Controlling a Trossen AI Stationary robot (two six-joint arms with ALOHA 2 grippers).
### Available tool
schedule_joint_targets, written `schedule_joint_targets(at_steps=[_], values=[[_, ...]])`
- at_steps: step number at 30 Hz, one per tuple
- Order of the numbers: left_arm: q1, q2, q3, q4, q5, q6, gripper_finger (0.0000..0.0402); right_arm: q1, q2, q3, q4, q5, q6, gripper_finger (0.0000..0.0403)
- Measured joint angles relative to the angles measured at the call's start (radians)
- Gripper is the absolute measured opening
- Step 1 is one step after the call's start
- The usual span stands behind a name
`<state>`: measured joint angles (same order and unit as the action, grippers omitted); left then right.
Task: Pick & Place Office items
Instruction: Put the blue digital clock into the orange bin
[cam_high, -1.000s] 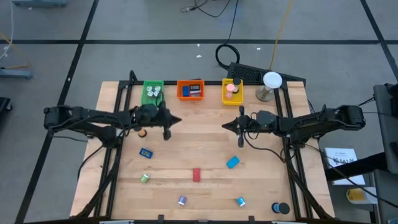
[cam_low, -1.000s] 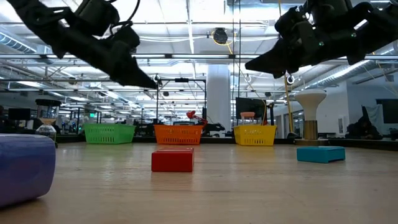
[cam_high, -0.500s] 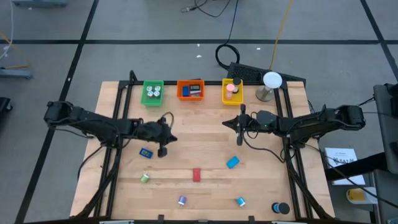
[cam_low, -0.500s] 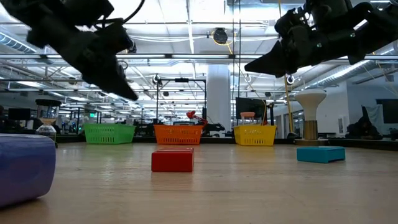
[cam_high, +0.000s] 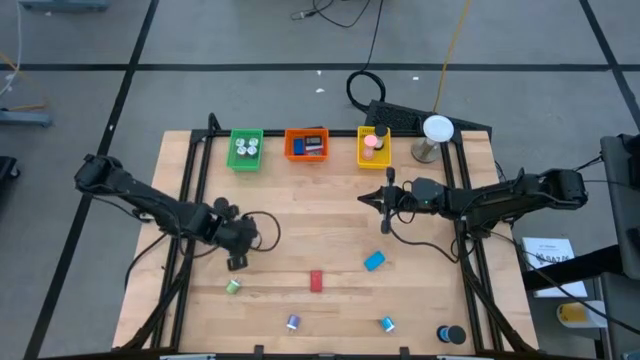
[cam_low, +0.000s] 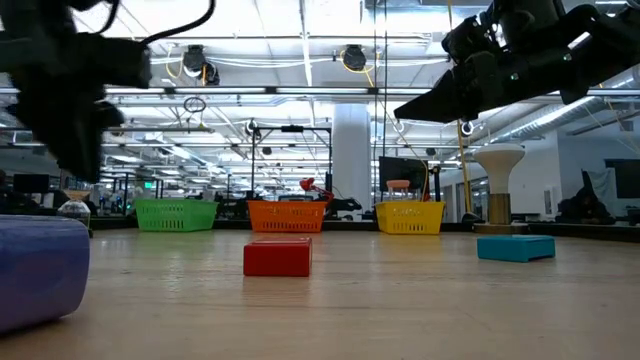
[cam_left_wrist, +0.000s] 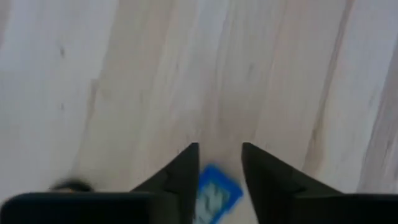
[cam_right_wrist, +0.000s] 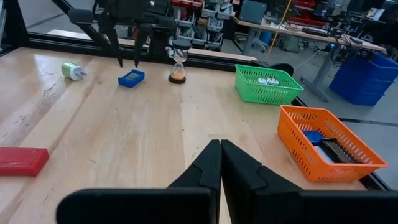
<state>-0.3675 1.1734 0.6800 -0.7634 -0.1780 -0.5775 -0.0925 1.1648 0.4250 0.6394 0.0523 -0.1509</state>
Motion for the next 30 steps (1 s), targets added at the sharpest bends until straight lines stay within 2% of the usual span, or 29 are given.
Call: schedule_joint_targets(at_steps=[8, 12, 16, 20, 23, 30], values=[[-0.09, 0.046, -0.003, -0.044, 0.024, -0.054, 0.025, 0.0, 0.0, 0.0, 0.0, -0.001, 0.0, 0.0004], [-0.111, 0.098, -0.023, -0.044, 0.024, -0.038, 0.0284, 0.0, 0.0, 0.0, 0.0, -0.001, 0.0, 0.0004], [-0.118, 0.143, -0.042, -0.044, 0.02, -0.032, 0.0299, 0.0, 0.0, 0.0, -0.001, -0.001, 0.0, 0.0004], [-0.118, 0.187, -0.046, -0.044, -0.012, -0.004, 0.0295, 0.0, 0.0, 0.0, -0.001, -0.001, 0.0, 0.0004], [-0.118, 0.209, -0.046, -0.038, -0.038, 0.009, 0.0276, 0.0, 0.0, 0.0, -0.001, -0.001, 0.0, 0.0004], [-0.104, 0.235, -0.046, 0.052, -0.032, 0.074, 0.019, 0.0, 0.0, 0.0, -0.001, -0.001, -0.002, 0.0004]])
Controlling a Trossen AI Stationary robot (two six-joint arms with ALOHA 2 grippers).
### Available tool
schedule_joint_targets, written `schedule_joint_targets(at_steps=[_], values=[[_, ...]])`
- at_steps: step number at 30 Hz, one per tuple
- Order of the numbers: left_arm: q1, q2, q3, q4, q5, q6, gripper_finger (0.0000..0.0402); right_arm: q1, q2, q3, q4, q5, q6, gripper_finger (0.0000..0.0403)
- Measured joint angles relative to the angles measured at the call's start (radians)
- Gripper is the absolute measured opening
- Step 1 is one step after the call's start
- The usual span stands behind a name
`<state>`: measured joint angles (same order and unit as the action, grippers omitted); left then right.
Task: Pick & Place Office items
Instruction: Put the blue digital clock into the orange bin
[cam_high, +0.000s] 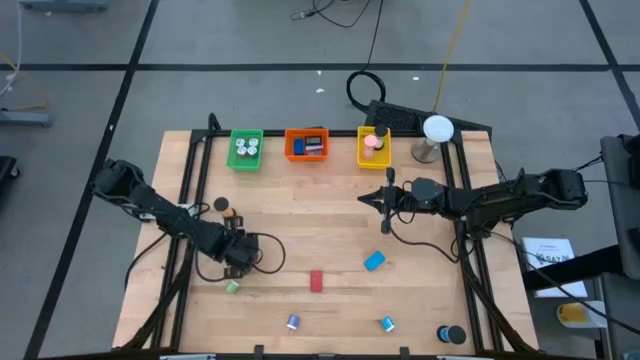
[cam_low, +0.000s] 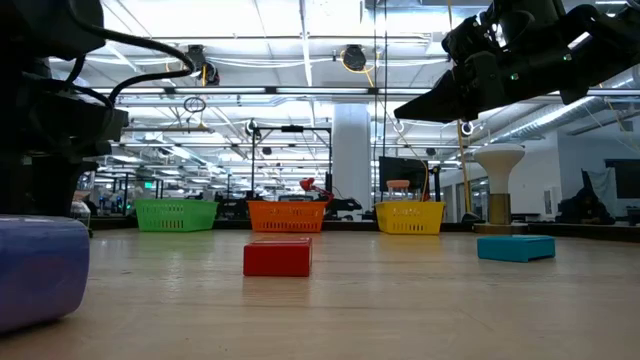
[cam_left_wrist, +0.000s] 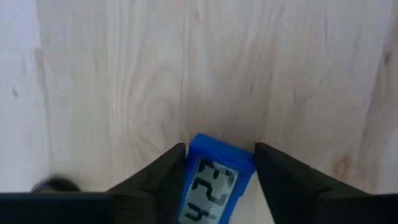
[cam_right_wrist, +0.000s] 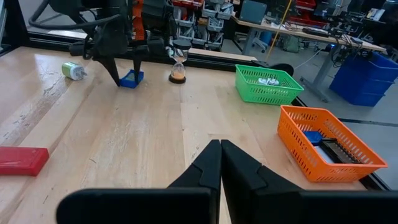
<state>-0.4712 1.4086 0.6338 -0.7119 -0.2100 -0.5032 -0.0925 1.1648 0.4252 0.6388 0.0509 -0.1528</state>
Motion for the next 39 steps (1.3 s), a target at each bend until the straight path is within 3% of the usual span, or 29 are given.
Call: schedule_joint_targets(at_steps=[3, 8, 18, 24, 30, 39], values=[[0.034, 0.0, 0.001, 0.04, 0.0, 0.025, 0.0154, 0.0, 0.0, 0.0, 0.0, 0.0, -0.001, 0.0004], [0.109, 0.001, 0.013, 0.08, 0.007, 0.078, 0.015, 0.0, 0.0, 0.0, 0.0, 0.0, -0.001, 0.0004], [0.398, 0.002, 0.024, 0.535, 0.008, 0.227, 0.0159, 0.0, 0.0, 0.0, 0.0, 0.0, 0.009, 0.0004], [0.586, 0.049, 0.026, 0.689, 0.04, 0.319, 0.016, 0.0, 0.0, 0.0, -0.001, 0.0, 0.01, 0.0004], [0.712, 0.148, 0.036, 0.741, 0.105, 0.326, 0.0165, 0.0, 0.0, 0.0, -0.008, 0.0, 0.01, 0.0004], [0.764, 0.204, 0.105, 0.729, 0.105, 0.437, 0.0201, 0.0, 0.0, 0.0, -0.025, 0.0, 0.046, 0.0004]])
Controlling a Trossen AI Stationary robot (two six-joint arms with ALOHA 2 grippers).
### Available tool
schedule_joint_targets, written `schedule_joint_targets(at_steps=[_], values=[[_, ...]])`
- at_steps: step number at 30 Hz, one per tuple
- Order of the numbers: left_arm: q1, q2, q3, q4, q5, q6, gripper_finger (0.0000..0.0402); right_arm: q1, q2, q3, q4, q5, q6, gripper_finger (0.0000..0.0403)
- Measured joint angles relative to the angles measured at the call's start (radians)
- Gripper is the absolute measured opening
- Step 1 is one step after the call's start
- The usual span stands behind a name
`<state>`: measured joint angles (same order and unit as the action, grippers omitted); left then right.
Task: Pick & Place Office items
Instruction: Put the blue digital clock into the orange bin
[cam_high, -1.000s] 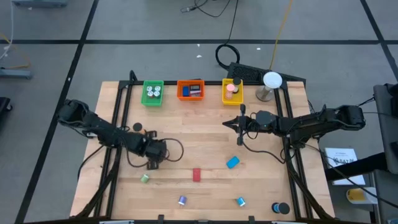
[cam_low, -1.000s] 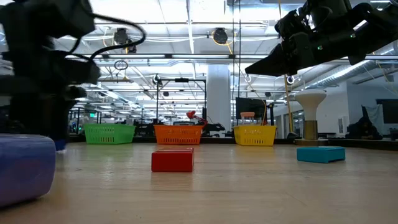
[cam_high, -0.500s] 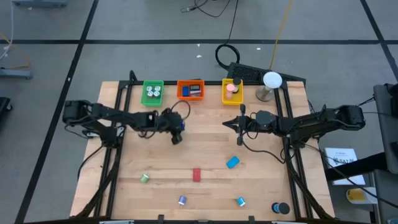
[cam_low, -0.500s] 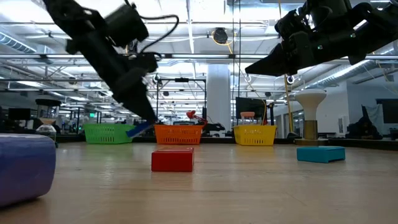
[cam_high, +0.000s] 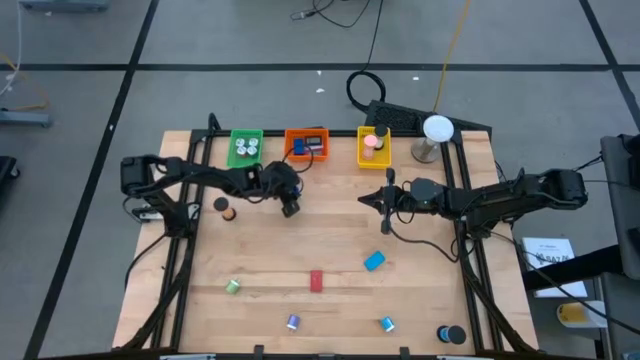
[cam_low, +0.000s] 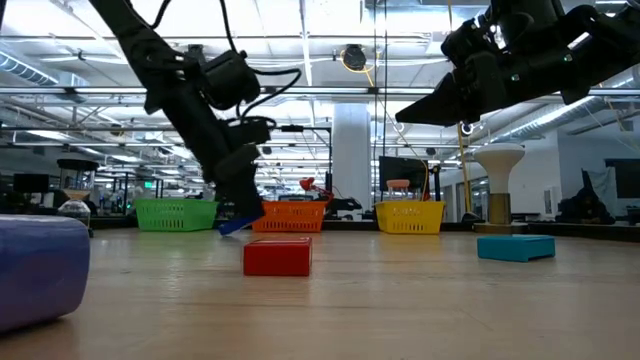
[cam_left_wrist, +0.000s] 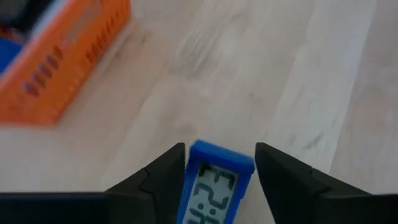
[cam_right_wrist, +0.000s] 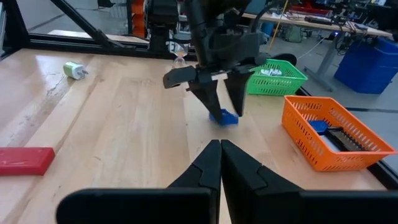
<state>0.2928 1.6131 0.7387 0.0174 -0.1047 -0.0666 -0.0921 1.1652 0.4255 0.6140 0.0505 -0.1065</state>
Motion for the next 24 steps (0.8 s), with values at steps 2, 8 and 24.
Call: schedule_joint_targets(at_steps=[2, 8, 24], values=[[0.0, -0.003, 0.024, -0.038, 0.0, 0.026, 0.0219, 0.0, 0.0, 0.0, 0.0, 0.0, 0.009, 0.0004], [0.0, -0.006, 0.061, -0.163, -0.007, 0.091, 0.0262, 0.0, 0.0, 0.0, 0.002, 0.0, 0.009, 0.0004], [0.042, 0.025, 0.057, -0.169, 0.086, 0.248, 0.0253, 0.0, 0.0, 0.0, 0.002, 0.0, 0.009, 0.0004]])
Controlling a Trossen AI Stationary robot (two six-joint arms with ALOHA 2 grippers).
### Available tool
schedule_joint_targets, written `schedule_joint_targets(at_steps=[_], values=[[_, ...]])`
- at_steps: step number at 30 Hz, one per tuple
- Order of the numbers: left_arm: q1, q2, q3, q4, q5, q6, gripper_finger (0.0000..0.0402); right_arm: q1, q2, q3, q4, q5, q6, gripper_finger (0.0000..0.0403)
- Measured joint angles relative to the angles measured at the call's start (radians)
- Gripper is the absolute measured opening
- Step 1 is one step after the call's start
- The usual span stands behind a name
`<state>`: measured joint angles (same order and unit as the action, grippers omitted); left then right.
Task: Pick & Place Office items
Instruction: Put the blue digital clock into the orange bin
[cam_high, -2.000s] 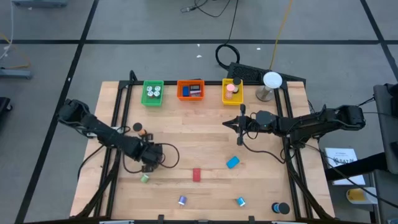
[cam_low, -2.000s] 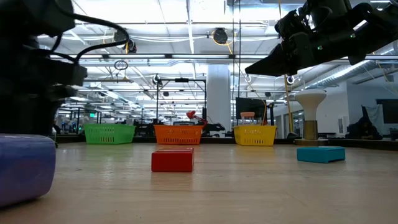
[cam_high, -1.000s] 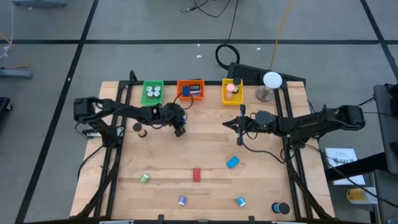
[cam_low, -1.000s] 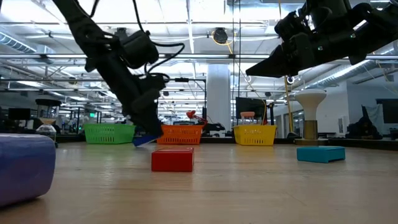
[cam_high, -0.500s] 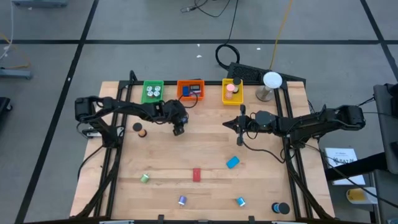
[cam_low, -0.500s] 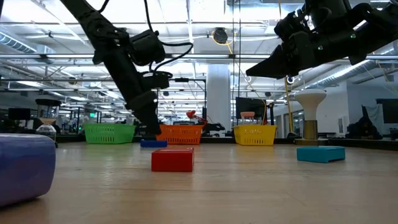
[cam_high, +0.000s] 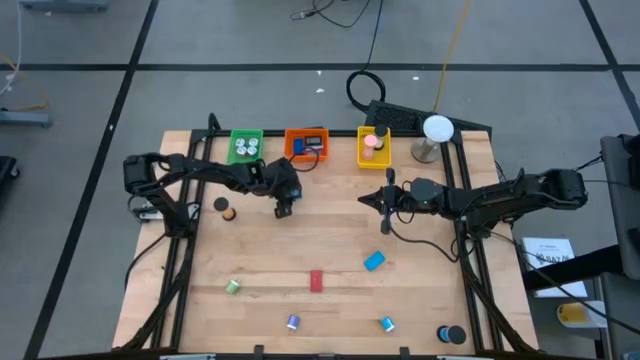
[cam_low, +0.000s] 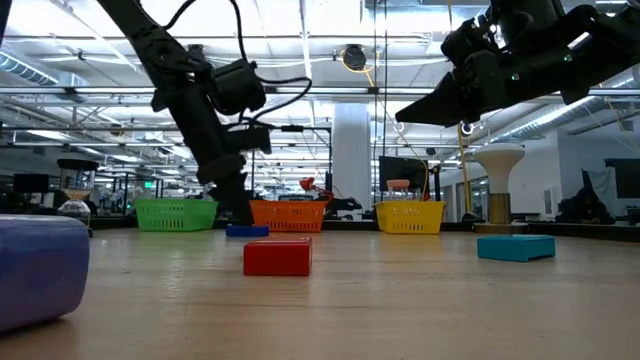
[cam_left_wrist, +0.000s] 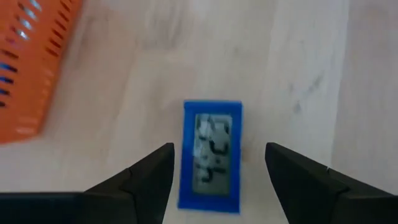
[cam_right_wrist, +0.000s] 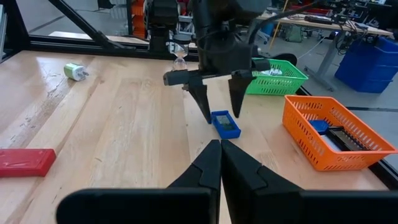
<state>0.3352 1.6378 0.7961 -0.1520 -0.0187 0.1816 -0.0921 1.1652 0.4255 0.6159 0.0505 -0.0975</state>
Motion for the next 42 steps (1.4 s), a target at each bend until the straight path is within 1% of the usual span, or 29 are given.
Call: schedule_joint_targets(at_steps=[5, 8, 10, 15, 16, 20, 24, 28, 31, 34, 37, 42], values=[[0.015, 0.058, 0.001, 0.018, 0.008, 0.019, 0.0252, 0.0, 0.0, 0.0, 0.0, 0.0, 0.0, 0.0004], [0.014, 0.071, 0.003, 0.023, 0.007, 0.019, 0.0241, 0.0, 0.0, 0.0, 0.0, 0.0, 0.0, 0.0004], [0.013, 0.071, 0.003, 0.023, 0.011, 0.017, 0.0222, 0.0, 0.0, 0.0, 0.0, 0.0, 0.0, 0.0004], [0.012, 0.06, 0.005, 0.007, 0.008, -0.007, 0.0151, 0.0, 0.0, 0.0, 0.0, 0.0, 0.0, 0.0004], [0.012, 0.061, 0.015, -0.008, 0.003, -0.019, 0.0148, 0.0, 0.0, 0.0, 0.0, 0.0, 0.0, 0.0004], [0.024, 0.065, 0.093, -0.118, -0.015, -0.05, 0.0148, 0.0, 0.0, 0.0, 0.0, 0.0, 0.0, 0.0004], [0.072, 0.063, 0.239, -0.199, -0.021, -0.129, 0.0148, 0.0, 0.0, 0.0, 0.0, 0.0, 0.003, 0.0004], [0.144, 0.063, 0.364, -0.262, -0.112, -0.259, 0.0148, 0.0, 0.0, 0.0, 0.0, 0.0, 0.003, 0.0004], [0.217, 0.063, 0.433, -0.284, -0.14, -0.361, 0.015, 0.0, 0.0, 0.0, 0.0, 0.0, 0.004, 0.0004], [0.282, 0.063, 0.455, -0.268, -0.132, -0.46, 0.0153, 0.0, 0.0, 0.0, 0.0, 0.0, 0.004, 0.0004], [0.325, 0.063, 0.456, -0.245, -0.081, -0.53, 0.0153, 0.0, 0.0, 0.0, 0.0, 0.0, 0.004, 0.0004], [0.336, 0.09, 0.456, -0.251, -0.061, -0.596, 0.0153, 0.0, 0.0, 0.0, 0.0, 0.0, 0.004, 0.0004]])
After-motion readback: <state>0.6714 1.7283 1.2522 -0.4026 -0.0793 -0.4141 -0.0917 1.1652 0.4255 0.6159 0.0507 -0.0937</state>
